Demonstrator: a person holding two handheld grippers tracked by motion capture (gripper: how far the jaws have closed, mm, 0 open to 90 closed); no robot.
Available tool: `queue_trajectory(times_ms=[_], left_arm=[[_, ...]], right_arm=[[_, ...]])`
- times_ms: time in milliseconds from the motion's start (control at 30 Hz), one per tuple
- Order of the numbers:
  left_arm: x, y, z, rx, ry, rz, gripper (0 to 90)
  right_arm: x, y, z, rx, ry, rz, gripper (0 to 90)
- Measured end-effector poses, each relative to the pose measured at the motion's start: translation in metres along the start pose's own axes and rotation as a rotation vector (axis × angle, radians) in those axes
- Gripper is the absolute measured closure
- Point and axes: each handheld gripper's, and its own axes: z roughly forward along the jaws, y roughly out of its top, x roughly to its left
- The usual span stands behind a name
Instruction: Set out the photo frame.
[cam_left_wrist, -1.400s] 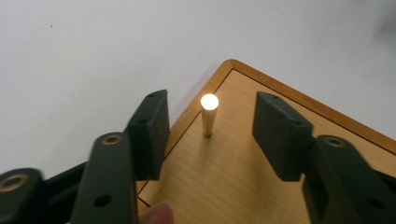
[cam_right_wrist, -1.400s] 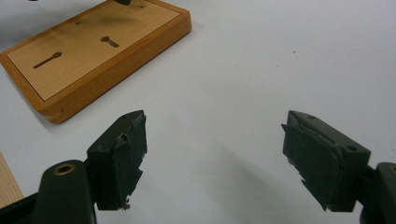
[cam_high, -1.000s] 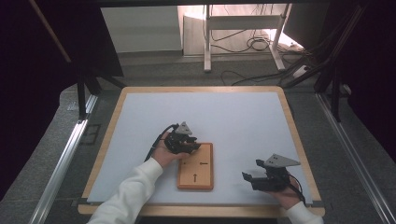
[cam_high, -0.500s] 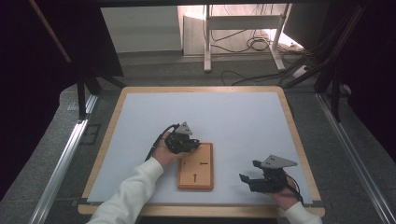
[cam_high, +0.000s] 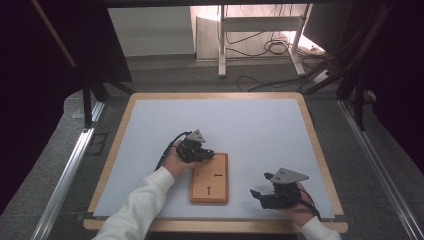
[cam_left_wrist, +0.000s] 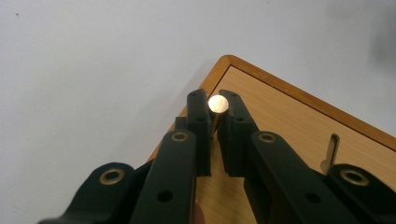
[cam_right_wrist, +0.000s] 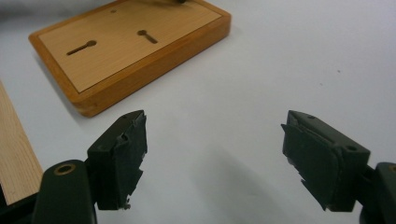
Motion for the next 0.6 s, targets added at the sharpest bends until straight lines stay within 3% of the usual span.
queue_trajectory(times_ms=[600], left_arm=[[0.009, 0.002, 0.000, 0.020, -0.068, -0.031, 82.9]], right_arm=[[0.040, 0.022, 0.023, 0.016, 0.043, -0.136, 17.0]])
